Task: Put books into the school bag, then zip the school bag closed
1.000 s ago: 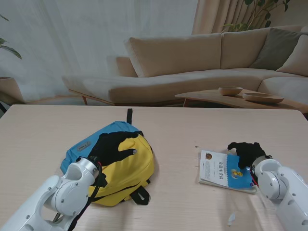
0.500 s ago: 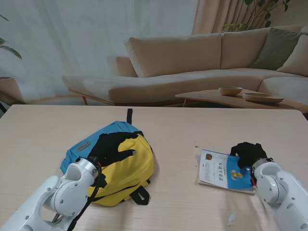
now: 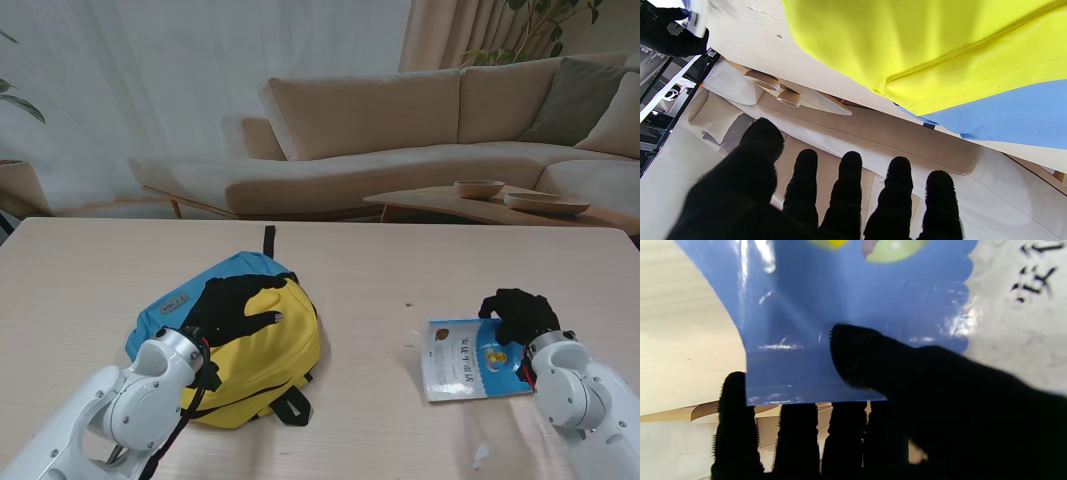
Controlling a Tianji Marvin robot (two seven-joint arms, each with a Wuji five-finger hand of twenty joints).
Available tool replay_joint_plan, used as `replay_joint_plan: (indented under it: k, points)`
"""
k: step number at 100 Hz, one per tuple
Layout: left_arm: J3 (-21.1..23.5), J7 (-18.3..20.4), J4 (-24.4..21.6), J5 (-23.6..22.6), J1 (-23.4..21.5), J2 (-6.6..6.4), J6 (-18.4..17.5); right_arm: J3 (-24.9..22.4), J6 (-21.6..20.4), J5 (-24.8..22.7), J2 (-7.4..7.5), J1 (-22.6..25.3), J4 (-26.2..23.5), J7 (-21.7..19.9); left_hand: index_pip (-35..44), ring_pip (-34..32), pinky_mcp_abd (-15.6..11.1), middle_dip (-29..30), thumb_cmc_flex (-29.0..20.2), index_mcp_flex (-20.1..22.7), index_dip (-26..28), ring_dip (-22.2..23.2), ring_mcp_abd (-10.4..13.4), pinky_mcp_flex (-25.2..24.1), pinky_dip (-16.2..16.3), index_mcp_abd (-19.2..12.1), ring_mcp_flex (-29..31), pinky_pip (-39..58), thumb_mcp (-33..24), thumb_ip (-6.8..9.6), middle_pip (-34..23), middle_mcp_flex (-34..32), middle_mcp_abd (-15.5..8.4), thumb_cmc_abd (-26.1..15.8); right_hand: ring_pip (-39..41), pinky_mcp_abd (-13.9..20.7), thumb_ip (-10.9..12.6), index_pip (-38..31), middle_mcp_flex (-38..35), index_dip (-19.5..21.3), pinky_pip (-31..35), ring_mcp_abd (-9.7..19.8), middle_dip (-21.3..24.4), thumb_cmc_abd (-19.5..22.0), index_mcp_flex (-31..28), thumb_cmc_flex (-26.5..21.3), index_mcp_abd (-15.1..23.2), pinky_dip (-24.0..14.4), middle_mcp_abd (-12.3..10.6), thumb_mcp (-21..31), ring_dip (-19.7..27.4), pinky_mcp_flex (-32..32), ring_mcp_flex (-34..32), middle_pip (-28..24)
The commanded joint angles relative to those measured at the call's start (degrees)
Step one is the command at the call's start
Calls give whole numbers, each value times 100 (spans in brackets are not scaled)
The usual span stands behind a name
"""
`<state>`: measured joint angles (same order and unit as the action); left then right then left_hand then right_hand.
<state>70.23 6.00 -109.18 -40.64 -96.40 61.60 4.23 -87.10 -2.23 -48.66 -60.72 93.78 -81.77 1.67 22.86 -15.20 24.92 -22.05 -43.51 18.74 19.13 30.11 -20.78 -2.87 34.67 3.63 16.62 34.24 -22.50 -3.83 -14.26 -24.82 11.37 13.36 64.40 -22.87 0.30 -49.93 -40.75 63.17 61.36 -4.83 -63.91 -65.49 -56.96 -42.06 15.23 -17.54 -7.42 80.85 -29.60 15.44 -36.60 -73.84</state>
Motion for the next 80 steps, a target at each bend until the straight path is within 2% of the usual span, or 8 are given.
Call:
replay_joint_plan:
  k: [1, 3, 8, 16, 22, 29, 46, 80]
  points:
    - [11, 107, -75, 26, -52, 18, -3, -7, -46, 42, -66, 58, -81, -74, 11, -55, -79, -78, 168, -119, -119, 31, 63, -79, -11, 45, -46, 118, 146, 197, -26, -3, -3, -155, -415, 78, 747, -1273, 311, 774, 109, 25, 467, 791, -491, -120, 225, -81, 56, 910, -126, -61, 138, 447]
    - [12, 110, -77, 27, -54, 18, -1, -10, -48, 53, -69, 59, -86, -63, 12, -56, -82, -79, 172, -115, -118, 31, 61, -80, -11, 45, -44, 117, 149, 197, -28, -11, 1, -152, -642, 95, 921, -1271, 189, 820, 122, -46, 938, 1093, -498, -8, 204, -88, 334, 910, -101, 6, 13, 860]
    - [13, 118, -83, 27, -59, 16, 7, -16, -39, 79, -77, 65, -102, -42, 10, -51, -75, -77, 169, -116, -118, 29, 64, -80, -12, 51, -51, 114, 148, 197, -22, 0, 4, -155, -1089, 79, 895, -1262, -389, 904, 100, -170, 1864, 1155, -493, -7, 207, -76, 671, 911, 27, 130, -322, 1446]
    - [13, 133, -94, 29, -67, 14, 20, -20, -32, 107, -92, 70, -113, 25, 8, -40, -83, -77, 164, -112, -118, 26, 61, -90, -15, 47, -62, 103, 153, 197, -23, -11, 1, -159, -1384, -47, 206, -1267, -1763, 1027, 103, -193, 2696, 304, -425, -436, 299, -48, 912, 911, 310, 405, -1097, 1740]
    - [12, 137, -100, 32, -70, 14, 28, -30, -40, 158, -106, 82, -130, 62, 5, -37, -83, -75, 161, -112, -118, 24, 67, -88, -17, 48, -62, 98, 155, 198, -16, 4, 0, -158, -1061, -123, -83, -1228, -2075, 1033, 165, -248, 2513, 384, -353, -442, 373, -52, 1055, 910, 448, 535, -1443, 1280]
    - [15, 139, -105, 36, -73, 14, 27, -46, -53, 218, -119, 95, -155, 91, 3, -34, -83, -75, 161, -108, -117, 25, 61, -87, -17, 52, -62, 95, 158, 198, -14, 3, -5, -163, -515, -133, -202, -1244, -2043, 1046, 210, -305, 2242, 547, -197, -380, 421, -66, 1164, 911, 416, 501, -1408, 875]
    - [28, 150, -110, 58, -80, 12, -9, -136, -82, 331, -147, 156, -294, 132, 5, -32, -76, -78, 157, -98, -111, 27, 65, -92, -16, 49, -54, 86, 164, 198, -16, -11, 3, -159, 237, -117, -147, -1436, -1880, 1084, 401, -463, 1905, 762, 52, -300, 427, -178, 1250, 910, 353, 458, -1168, 400]
    - [4, 233, -85, 294, -8, 8, -141, -333, -200, 797, -243, 297, -765, 245, 33, -32, -67, -79, 149, -71, -86, 29, 66, -72, -2, 41, -44, 93, 159, 197, -16, -28, 10, -141, 756, -126, -1, -1684, -1978, 1245, 855, -644, 1541, 960, 94, -364, 435, -435, 1255, 911, 400, 694, -1335, 193]
